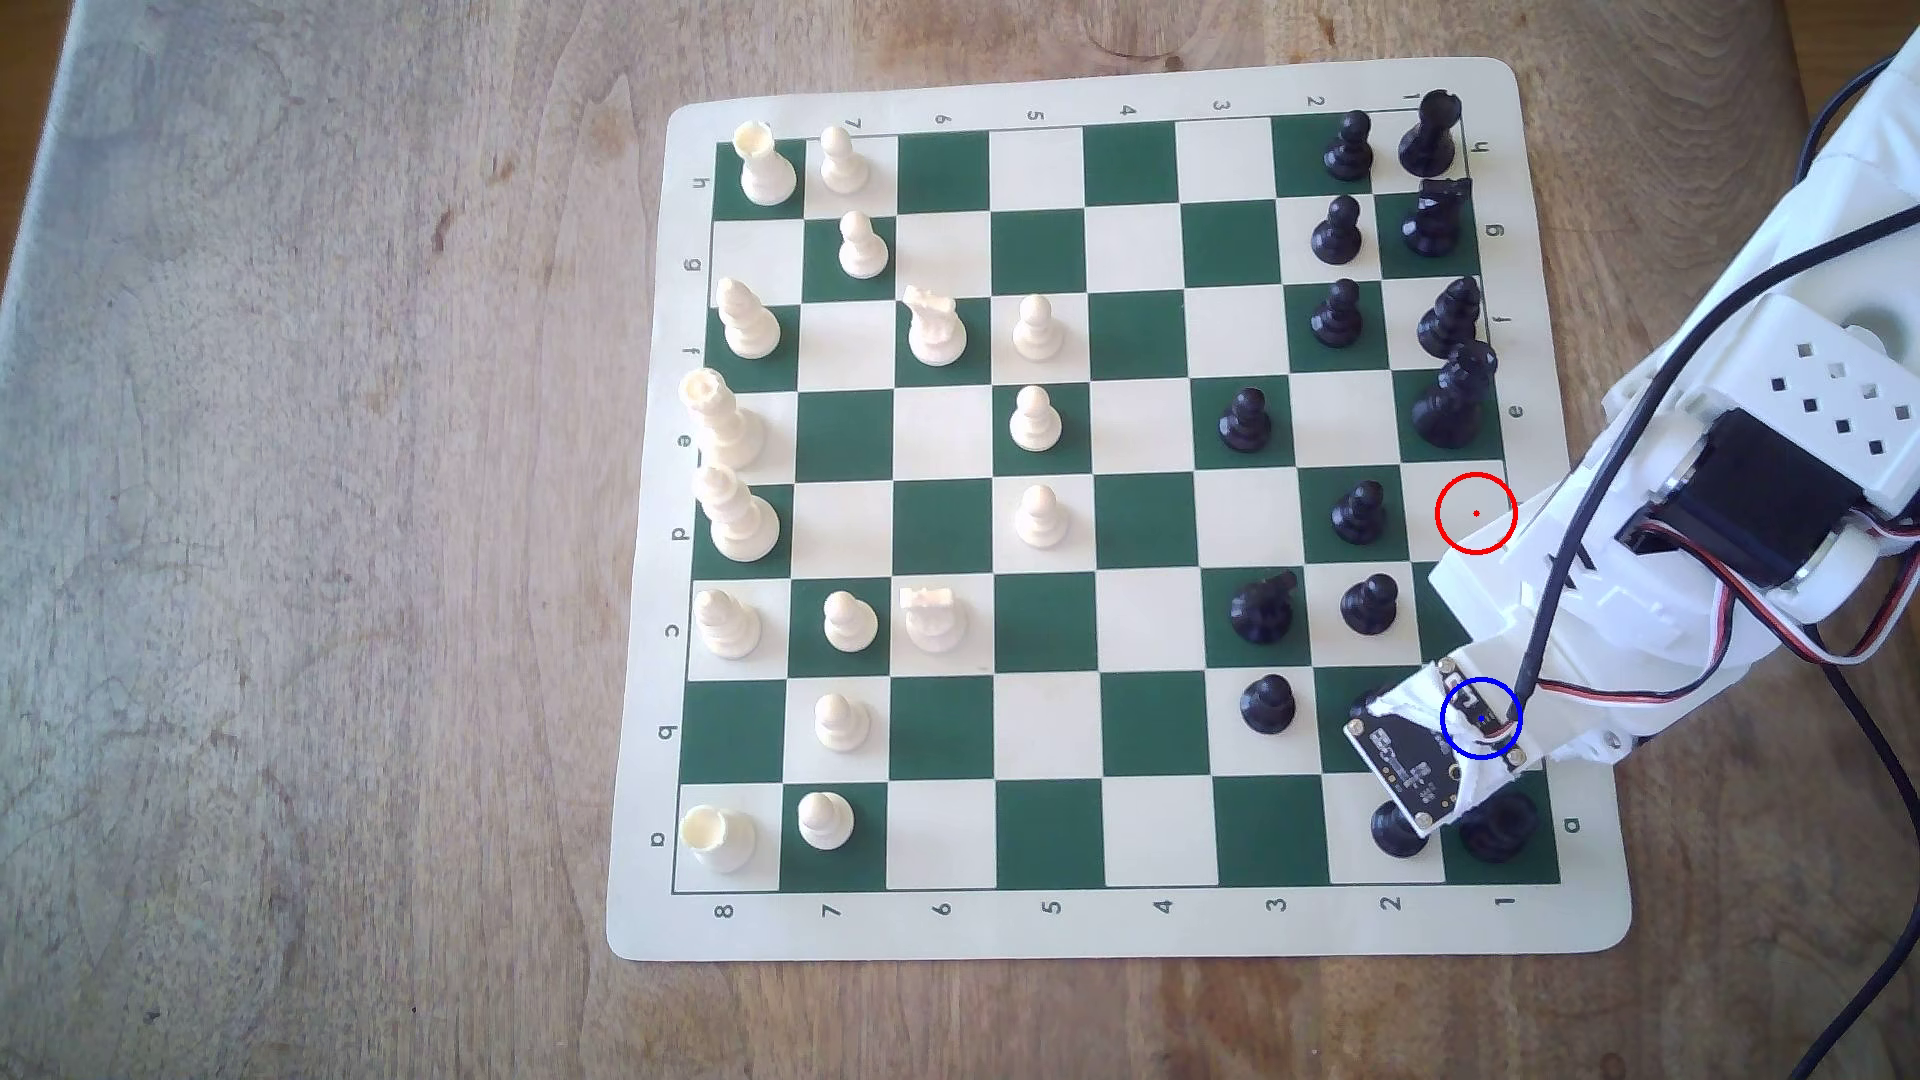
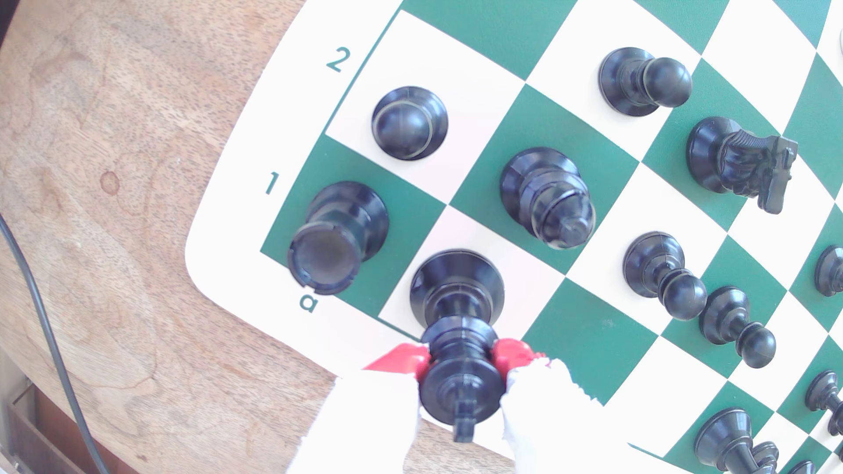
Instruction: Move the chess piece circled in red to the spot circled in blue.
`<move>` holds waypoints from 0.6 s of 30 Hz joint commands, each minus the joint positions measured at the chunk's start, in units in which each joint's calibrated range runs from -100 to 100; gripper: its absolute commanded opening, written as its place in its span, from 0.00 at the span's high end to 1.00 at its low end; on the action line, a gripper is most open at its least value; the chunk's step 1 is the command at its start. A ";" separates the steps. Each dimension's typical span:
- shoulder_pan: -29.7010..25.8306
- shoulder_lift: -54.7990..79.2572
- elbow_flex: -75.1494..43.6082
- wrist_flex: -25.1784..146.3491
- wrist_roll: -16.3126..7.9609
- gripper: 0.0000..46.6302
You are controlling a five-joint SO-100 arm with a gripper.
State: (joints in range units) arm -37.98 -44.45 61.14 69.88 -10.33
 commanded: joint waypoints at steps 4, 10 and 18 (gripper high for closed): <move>-0.23 0.05 0.60 -0.18 0.20 0.87; -0.23 -0.54 1.42 -0.18 0.05 0.65; -0.15 -2.07 2.23 1.86 0.24 0.65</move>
State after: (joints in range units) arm -37.98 -44.53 63.49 70.52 -10.33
